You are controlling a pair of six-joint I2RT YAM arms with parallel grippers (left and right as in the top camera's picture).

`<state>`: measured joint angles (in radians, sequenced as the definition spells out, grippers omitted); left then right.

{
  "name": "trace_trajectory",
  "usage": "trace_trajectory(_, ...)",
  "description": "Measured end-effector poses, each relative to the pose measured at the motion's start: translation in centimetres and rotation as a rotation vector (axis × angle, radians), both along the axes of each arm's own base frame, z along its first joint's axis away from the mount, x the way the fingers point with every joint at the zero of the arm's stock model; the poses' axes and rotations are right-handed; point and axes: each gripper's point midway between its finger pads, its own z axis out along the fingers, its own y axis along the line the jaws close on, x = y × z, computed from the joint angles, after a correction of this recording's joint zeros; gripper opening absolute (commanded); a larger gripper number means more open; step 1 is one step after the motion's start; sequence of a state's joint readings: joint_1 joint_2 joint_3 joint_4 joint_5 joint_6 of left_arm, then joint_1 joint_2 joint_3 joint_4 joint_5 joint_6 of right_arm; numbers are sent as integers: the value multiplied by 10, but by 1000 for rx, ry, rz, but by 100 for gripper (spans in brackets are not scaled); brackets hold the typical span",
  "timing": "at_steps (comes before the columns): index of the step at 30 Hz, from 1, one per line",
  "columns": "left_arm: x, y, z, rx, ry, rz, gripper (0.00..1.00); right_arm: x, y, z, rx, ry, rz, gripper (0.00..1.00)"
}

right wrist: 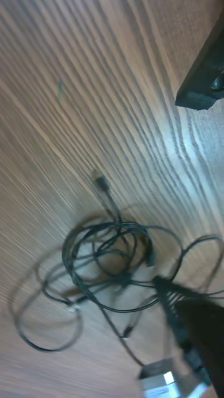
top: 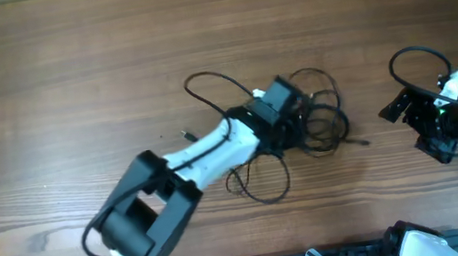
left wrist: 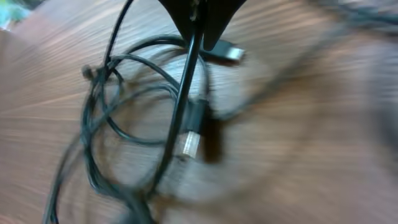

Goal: Untangle cables

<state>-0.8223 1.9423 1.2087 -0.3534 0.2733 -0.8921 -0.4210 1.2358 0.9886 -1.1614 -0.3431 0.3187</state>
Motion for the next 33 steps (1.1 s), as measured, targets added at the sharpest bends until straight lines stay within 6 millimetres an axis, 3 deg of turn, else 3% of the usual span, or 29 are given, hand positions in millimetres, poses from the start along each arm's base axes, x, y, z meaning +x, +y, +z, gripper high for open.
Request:
trace_trajectory(2, 17, 25, 18, 9, -47, -22, 4, 2, 6, 2, 25, -28, 49, 100)
trace_trajectory(3, 30, 38, 42, -22, -106, -35, 4, 5, 12, 5, 52, -52, 74, 100)
trace_trajectory(4, 42, 46, 68, -63, -172, -46, 4, 10, 17, 9, 79, -87, 93, 99)
trace_trajectory(5, 51, 55, 100, -112, -249, -64, 4, 21, 28, 18, 145, -165, 128, 91)
trace_trajectory(6, 57, 70, 153, -192, -376, -98, 4, 28, 30, 22, 153, -204, 143, 88)
trace_trajectory(8, 55, 78, 189, -250, -462, -130, 4, 39, 42, 30, 198, -278, 189, 83)
trace_trajectory(10, 47, 89, 229, -314, -557, -166, 4, 45, 65, 37, 266, -341, 268, 71)
trace_trajectory(12, 41, 97, 252, -349, -615, -183, 4, 44, 88, 37, 318, -362, 343, 57)
trace_trajectory(15, 30, 97, 267, -383, -656, -235, 4, 42, 124, 34, 368, -384, 465, 26)
trace_trajectory(18, 24, 94, 269, -403, -663, -283, 4, 47, 144, 37, 388, -423, 521, 18)
trace_trajectory(20, 18, 92, 267, -411, -659, -323, 4, 57, 158, 45, 391, -485, 560, 21)
trace_trajectory(22, 12, 93, 260, -400, -637, -350, 4, 63, 165, 49, 395, -510, 562, 31)
trace_trajectory(26, 4, 94, 254, -390, -619, -392, 4, 73, 173, 51, 395, -529, 556, 36)
trace_trajectory(33, 2, 87, 267, -446, -676, -443, 4, 70, 205, 36, 407, -480, 625, 40)
